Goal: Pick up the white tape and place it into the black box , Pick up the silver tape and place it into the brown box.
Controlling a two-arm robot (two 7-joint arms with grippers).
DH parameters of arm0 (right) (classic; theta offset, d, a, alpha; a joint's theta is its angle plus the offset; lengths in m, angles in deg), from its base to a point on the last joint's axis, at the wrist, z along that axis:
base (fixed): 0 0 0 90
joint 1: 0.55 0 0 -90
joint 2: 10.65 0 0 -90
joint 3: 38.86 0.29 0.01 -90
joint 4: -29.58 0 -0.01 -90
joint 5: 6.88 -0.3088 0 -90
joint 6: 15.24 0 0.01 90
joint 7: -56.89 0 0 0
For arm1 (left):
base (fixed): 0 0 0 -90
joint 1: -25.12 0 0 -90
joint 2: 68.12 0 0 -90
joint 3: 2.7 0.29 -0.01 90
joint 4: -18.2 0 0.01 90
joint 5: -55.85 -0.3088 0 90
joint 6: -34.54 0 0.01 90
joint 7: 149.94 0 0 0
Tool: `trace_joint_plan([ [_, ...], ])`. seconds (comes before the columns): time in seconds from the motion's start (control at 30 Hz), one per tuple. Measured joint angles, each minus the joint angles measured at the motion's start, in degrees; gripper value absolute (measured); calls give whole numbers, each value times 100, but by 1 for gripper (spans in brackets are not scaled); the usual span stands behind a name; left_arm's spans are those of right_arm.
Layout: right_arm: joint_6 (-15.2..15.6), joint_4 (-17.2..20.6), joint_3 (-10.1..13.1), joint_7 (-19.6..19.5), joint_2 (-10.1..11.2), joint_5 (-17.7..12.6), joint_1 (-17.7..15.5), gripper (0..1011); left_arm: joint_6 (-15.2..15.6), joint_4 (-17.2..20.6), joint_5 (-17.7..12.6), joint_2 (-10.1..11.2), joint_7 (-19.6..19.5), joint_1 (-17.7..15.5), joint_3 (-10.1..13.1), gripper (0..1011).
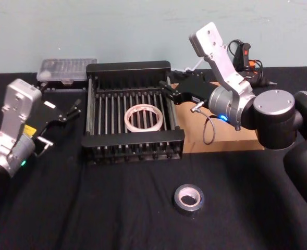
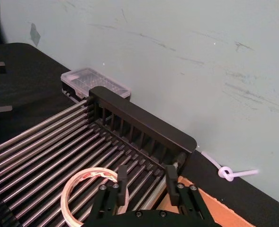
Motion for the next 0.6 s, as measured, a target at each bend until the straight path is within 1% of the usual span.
trace_joint_plan([
  [0.03, 0, 1, 0, 0, 0, -1, 0, 530, 0, 0, 0, 0, 0, 0, 0, 1001],
  [0.13, 2, 2, 0, 0, 2, -2, -2, 591, 0, 0, 0, 0, 0, 0, 1, 1001],
  [0.17, 2, 3, 0, 0, 3, -2, -2, 650, 0, 0, 0, 0, 0, 0, 0, 1001],
  [0.2, 3, 3, 0, 0, 3, -2, -3, 672, 0, 0, 0, 0, 0, 0, 0, 1001],
  [0.27, 3, 4, 0, 0, 4, -4, -4, 748, 0, 0, 0, 0, 0, 0, 0, 1001],
  [0.33, 3, 4, 0, 0, 5, -5, -4, 787, 0, 0, 0, 0, 0, 0, 0, 1001],
  [0.37, 3, 4, 0, 0, 5, -6, -5, 840, 0, 0, 0, 0, 0, 0, 0, 1001],
  [0.47, 3, 4, 0, 0, 5, -7, -5, 890, 0, 0, 0, 0, 0, 0, 0, 1001],
  [0.5, 3, 4, -1, 0, 5, -7, -5, 934, 0, 0, 0, 0, 0, 0, 0, 1001],
  [0.6, -2, 58, 38, -7, 6, -7, -40, 1002, 0, 0, 0, 0, 0, 0, 0, 1001],
])
